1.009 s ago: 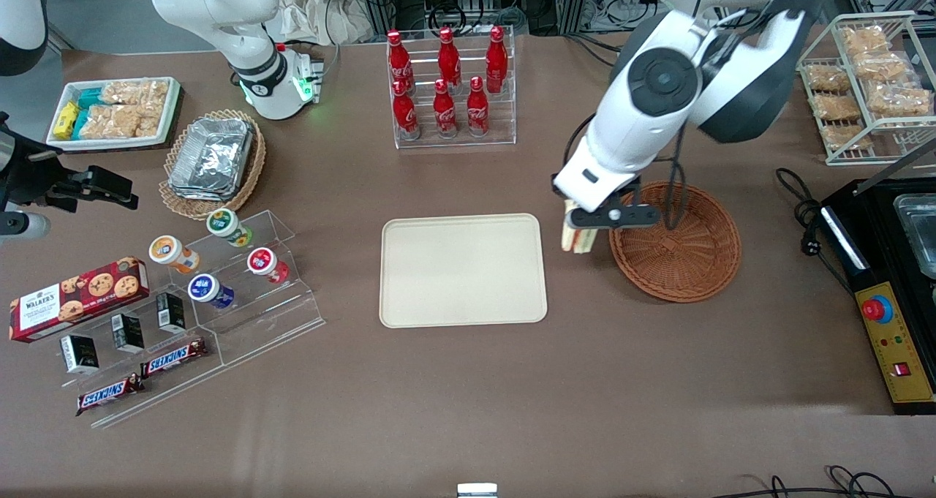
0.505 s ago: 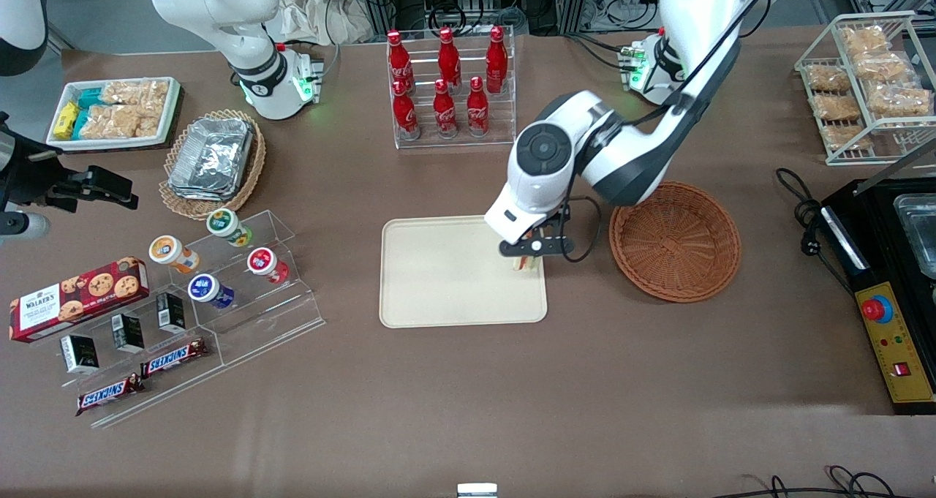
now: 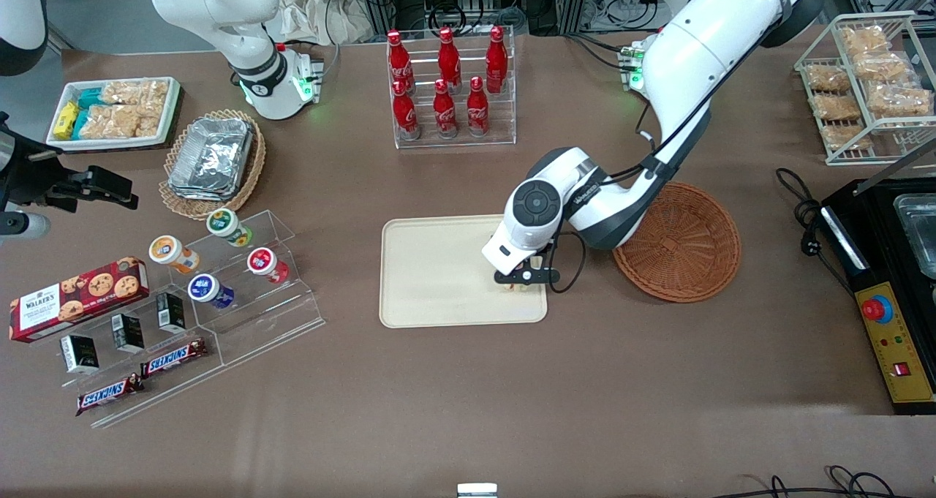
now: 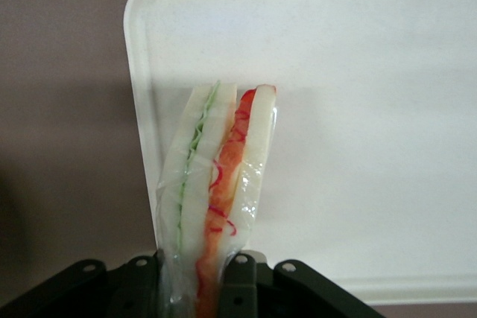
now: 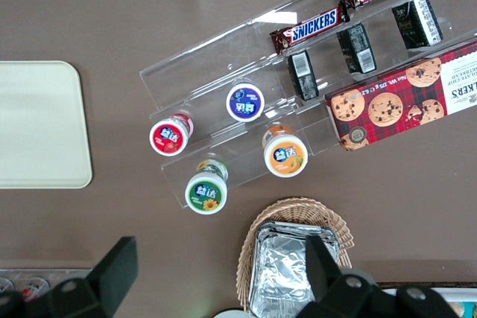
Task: Place sandwich from basket to tray
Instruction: 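Lower the sandwich onto the tray and open the left gripper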
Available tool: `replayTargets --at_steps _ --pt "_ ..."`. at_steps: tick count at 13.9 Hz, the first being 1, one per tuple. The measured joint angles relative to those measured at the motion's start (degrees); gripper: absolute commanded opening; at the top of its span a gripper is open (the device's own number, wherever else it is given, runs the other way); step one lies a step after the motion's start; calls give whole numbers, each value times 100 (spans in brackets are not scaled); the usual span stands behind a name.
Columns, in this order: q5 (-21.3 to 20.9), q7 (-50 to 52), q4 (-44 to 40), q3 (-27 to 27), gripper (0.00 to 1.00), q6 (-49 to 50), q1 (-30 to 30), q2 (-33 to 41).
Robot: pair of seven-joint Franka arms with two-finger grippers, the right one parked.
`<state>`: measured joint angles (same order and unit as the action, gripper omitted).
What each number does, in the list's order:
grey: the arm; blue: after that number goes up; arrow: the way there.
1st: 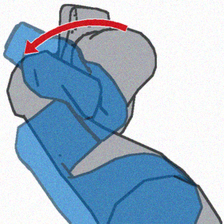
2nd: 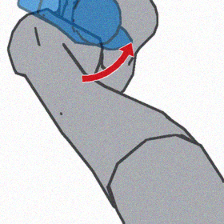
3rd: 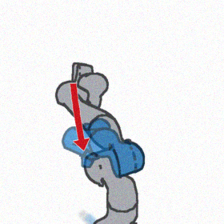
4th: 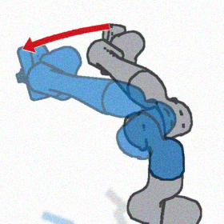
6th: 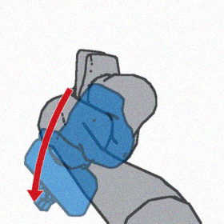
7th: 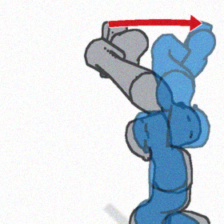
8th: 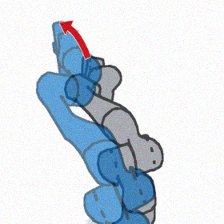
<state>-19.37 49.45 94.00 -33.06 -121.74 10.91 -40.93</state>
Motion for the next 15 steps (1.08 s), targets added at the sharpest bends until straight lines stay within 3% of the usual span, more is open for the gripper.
replayTargets --at_steps 1,4,10,15 --pt "-143 90 -2 0 99 -34 1 -87" --pt "-397 230 -18 0 100 -109 1 -239" --pt "-419 743 -320 -14 100 -114 -5 -223" --pt "-420 1229 -786 -38 100 469 -131 513"
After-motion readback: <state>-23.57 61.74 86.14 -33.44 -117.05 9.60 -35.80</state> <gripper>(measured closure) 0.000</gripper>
